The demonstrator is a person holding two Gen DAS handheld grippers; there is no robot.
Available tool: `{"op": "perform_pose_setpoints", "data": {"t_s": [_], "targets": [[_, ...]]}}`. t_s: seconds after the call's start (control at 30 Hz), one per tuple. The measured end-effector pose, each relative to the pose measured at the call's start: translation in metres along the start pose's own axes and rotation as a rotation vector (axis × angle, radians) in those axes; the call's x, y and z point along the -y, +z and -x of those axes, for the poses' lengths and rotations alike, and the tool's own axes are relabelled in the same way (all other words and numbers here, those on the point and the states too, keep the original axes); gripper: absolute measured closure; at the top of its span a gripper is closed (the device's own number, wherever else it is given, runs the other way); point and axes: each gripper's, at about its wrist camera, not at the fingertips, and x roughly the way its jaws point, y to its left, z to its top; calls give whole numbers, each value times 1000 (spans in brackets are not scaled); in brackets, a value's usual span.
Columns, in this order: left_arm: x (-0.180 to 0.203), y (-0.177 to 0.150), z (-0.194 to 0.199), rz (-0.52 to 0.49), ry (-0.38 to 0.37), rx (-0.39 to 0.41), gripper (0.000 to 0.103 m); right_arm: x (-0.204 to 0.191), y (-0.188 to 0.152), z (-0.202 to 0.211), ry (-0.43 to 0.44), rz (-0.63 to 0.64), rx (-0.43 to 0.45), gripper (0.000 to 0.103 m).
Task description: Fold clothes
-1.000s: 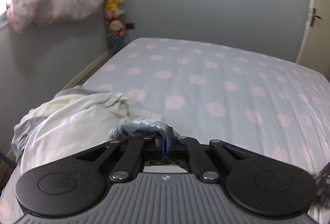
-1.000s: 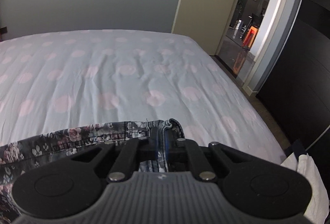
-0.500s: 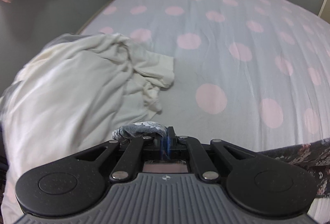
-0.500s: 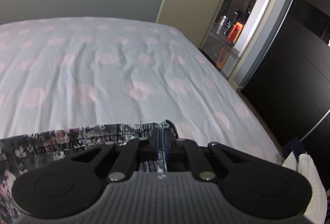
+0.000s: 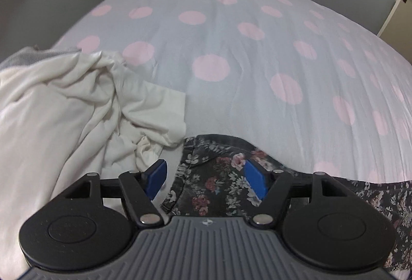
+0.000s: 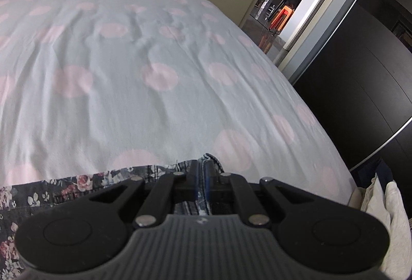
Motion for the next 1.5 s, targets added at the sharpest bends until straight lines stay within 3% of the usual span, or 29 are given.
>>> {"op": "perform_pose_setpoints", "data": {"t_s": [0.2,0.33,0.37,0.5,0.63,0.87,1.0,1.07,1.13,1.23,1.3,1.33,1.4,1.47,1.5], "targets": [[-15,-25,-32,28,8,-53,39,-3,0,-1,-7,6,-2,97],[-18,-41,-49,56,46,-44,83,-3,-2,2,-1,21,1,97],[-17,-44,-49,61,59,-22,90,-3,-2,3,1,26,3,97],[-11,-40,-30,30,96,16,97,2,3,14,-17,33,48,98],[-20,-33,-3,55,139,65,98,6,15,24,-43,17,118,98],[-27,-43,-13,54,158,-30,95,-7,13,2,-16,41,53,97],[-28,-46,-18,41,154,-43,90,-11,11,-8,3,51,21,95],[-24,-42,-11,0,148,-10,80,-9,10,-9,17,50,13,95],[-16,-34,-2,-58,144,42,53,-5,11,-8,21,45,20,95],[-6,-17,2,-109,135,100,49,1,14,-9,56,6,14,94],[-2,-4,-7,-118,131,97,49,2,15,-9,90,-21,5,83],[0,0,-13,-124,131,94,49,1,15,-10,104,-28,2,63],[4,6,-29,-130,150,76,49,-1,16,-13,131,-42,-3,44],[6,9,-45,-130,156,55,53,-1,16,-19,139,-54,-17,44],[7,9,-52,-129,154,48,61,1,16,-23,143,-70,-28,42]]}}
